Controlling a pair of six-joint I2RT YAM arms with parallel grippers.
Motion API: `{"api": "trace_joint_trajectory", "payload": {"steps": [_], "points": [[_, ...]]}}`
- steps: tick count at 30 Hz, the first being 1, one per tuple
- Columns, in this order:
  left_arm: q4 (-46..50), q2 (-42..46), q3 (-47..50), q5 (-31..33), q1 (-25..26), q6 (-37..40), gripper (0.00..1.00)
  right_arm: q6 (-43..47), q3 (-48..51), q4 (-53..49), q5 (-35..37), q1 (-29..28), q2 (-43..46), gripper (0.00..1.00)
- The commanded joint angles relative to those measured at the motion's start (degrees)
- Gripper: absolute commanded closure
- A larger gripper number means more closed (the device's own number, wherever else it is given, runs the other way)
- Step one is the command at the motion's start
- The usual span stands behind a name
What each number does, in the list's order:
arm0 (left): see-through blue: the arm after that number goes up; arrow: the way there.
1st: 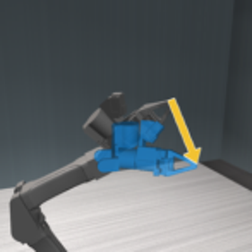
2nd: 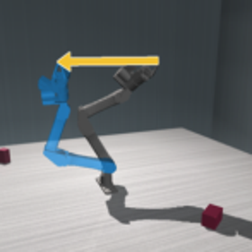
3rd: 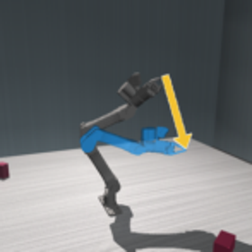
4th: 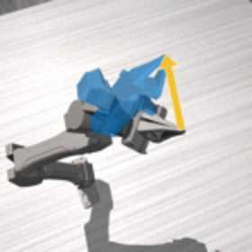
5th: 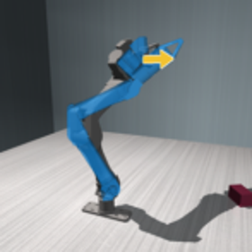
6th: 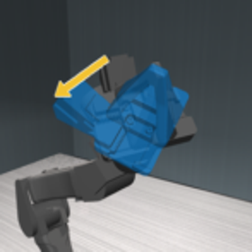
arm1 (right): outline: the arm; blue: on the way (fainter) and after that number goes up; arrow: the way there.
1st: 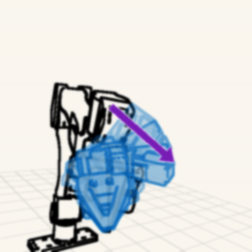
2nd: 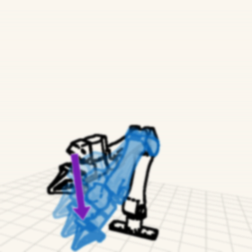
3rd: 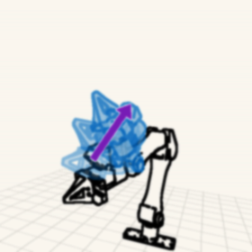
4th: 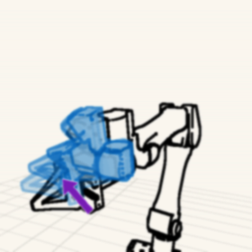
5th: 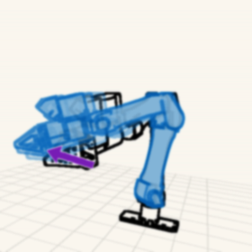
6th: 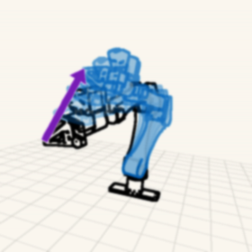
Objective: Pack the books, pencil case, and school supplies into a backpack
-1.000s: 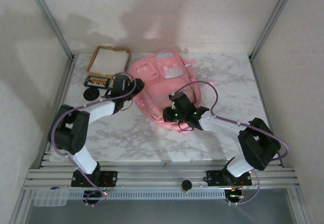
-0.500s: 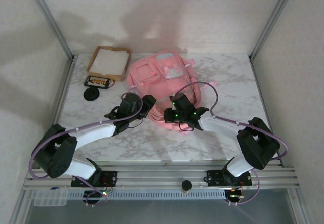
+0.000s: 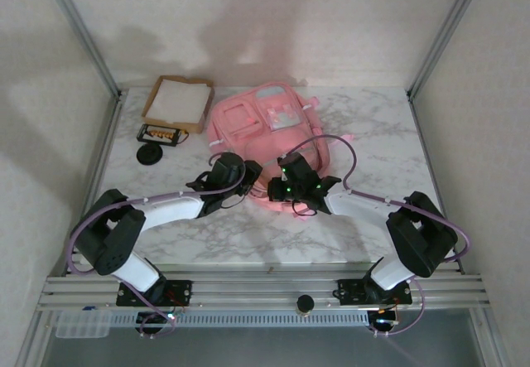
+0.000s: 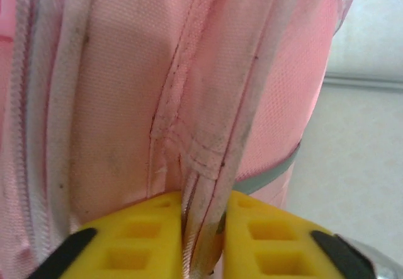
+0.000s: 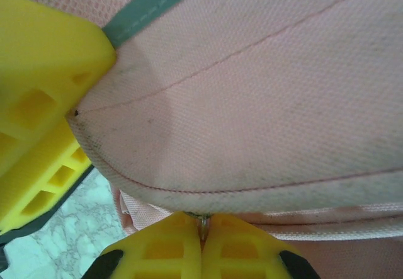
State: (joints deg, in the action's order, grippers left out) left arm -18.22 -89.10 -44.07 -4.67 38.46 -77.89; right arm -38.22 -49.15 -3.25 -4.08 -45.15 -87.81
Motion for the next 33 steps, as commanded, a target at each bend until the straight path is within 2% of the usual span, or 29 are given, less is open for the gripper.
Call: {"api": "trace_joint_trajectory", "payload": {"steps": [1,6,10,16,18,22,24,26,29,31,33], "points": [[3.7,-0.9,-2.6,7.3,-0.9,0.8,0.98,0.6,1.0,-6.5,4.9,0.9,1.3,1.00],[9.3,1.0,-1.5,10.7,-3.2,3.9,1.00,2.1,2.4,-10.6,6.8,6.3,5.3,1.00],[12.2,2.7,0.6,9.9,-6.1,6.7,1.00,4.7,2.2,-13.8,7.4,10.5,7.4,1.00],[16.5,8.1,4.4,10.4,-12.0,13.7,1.00,9.3,0.1,-16.1,6.5,18.0,7.6,1.00],[18.4,9.0,4.6,9.1,-15.6,16.9,1.00,10.5,-0.8,-16.1,7.3,19.5,7.3,1.00],[20.2,10.7,4.4,7.9,-22.6,23.0,1.00,12.0,-2.5,-15.8,7.9,20.9,5.8,1.00],[17.9,10.7,4.0,4.4,-26.8,27.4,1.00,13.2,-2.6,-13.5,4.4,20.2,5.7,1.00],[20.1,8.0,1.1,2.2,-30.4,30.1,1.00,13.2,-2.7,-11.9,1.6,18.0,5.5,1.00],[22.9,5.3,-2.0,5.8,-32.2,34.7,1.00,14.3,-5.0,-14.5,5.5,15.6,4.0,1.00],[22.9,5.0,-2.1,7.5,-32.3,36.9,1.00,16.5,-6.5,-15.2,7.2,17.6,2.9,1.00],[22.6,4.9,-2.3,8.0,-32.4,39.7,1.00,19.7,-7.7,-13.3,4.5,21.2,1.2,1.00]]}}
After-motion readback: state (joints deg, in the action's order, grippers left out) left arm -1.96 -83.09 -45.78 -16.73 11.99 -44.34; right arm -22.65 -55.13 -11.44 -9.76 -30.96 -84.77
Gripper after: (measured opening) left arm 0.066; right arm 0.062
